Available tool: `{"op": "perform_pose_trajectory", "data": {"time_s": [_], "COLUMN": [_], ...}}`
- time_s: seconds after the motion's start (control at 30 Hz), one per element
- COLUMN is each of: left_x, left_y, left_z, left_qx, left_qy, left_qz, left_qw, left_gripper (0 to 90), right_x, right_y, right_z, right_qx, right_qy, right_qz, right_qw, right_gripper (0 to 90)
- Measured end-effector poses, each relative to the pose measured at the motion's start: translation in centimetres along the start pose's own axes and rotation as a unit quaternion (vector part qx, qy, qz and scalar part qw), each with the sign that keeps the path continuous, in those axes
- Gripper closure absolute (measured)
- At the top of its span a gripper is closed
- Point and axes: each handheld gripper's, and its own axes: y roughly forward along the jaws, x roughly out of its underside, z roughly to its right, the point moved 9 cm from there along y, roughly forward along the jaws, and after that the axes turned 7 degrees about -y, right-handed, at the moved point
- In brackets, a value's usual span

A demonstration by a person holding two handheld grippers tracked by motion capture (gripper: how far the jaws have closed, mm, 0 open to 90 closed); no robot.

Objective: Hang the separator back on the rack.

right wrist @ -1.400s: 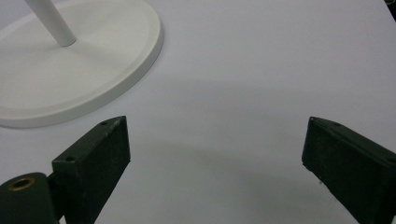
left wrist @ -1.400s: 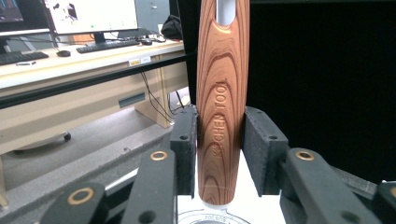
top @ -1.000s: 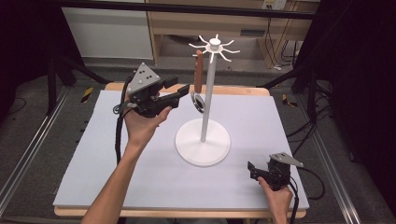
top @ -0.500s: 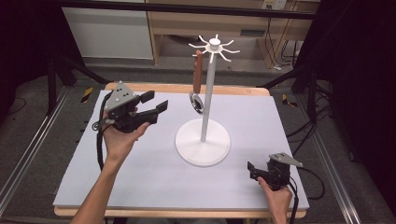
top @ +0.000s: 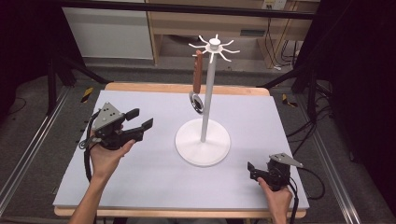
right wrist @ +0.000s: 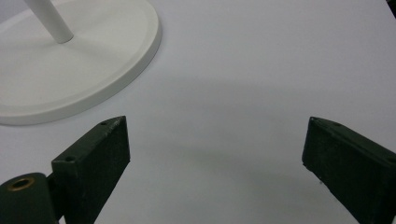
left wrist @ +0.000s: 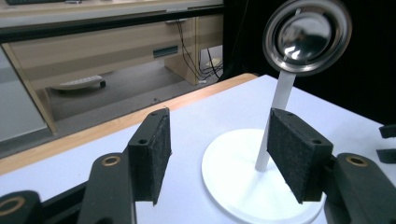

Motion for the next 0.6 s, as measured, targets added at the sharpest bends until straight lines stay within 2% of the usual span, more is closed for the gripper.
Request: {"op": "perform_pose_trajectory", "data": {"time_s": [0.1, 0.13, 0.23, 0.37, 0.4, 0.6], "left_x": [1.6, 1.6, 2.9, 5.2, 5.2, 7.8], "left_y": [-0.1, -0.1, -0.1, -0.4, -0.4, -0.5], "left_z": [-0.4, -0.4, -0.9, -2.0, -2.0, -3.4], "left_qx": [-0.002, -0.002, -0.006, -0.019, -0.019, -0.033], "left_qy": [-0.006, -0.006, -0.012, -0.019, -0.019, -0.028], "left_qz": [-0.007, -0.007, -0.014, -0.026, -0.026, -0.042], "left_qw": [1.0, 1.0, 0.9998, 0.9993, 0.9993, 0.9982], "left_gripper": [39.3, 39.2, 38.9, 37.9, 37.9, 37.6], "right_x": [0.0, 0.0, 0.0, 0.0, 0.0, 0.0], "right_y": [0.0, 0.0, 0.0, -0.1, -0.1, -0.1], "right_z": [0.0, 0.0, 0.0, 0.0, 0.0, 0.0], "right_qx": [0.0, 0.0, 0.0, 0.0, 0.0, 0.0], "right_qy": [0.0, 0.0, 0.0, 0.002, 0.002, 0.001], "right_qz": [0.0, 0.0, 0.001, 0.0, 0.0, 0.0], "right_qw": [1.0, 1.0, 1.0, 1.0, 1.0, 1.0], "right_gripper": [8.0, 8.0, 7.9, 7.9, 7.9, 7.9]}}
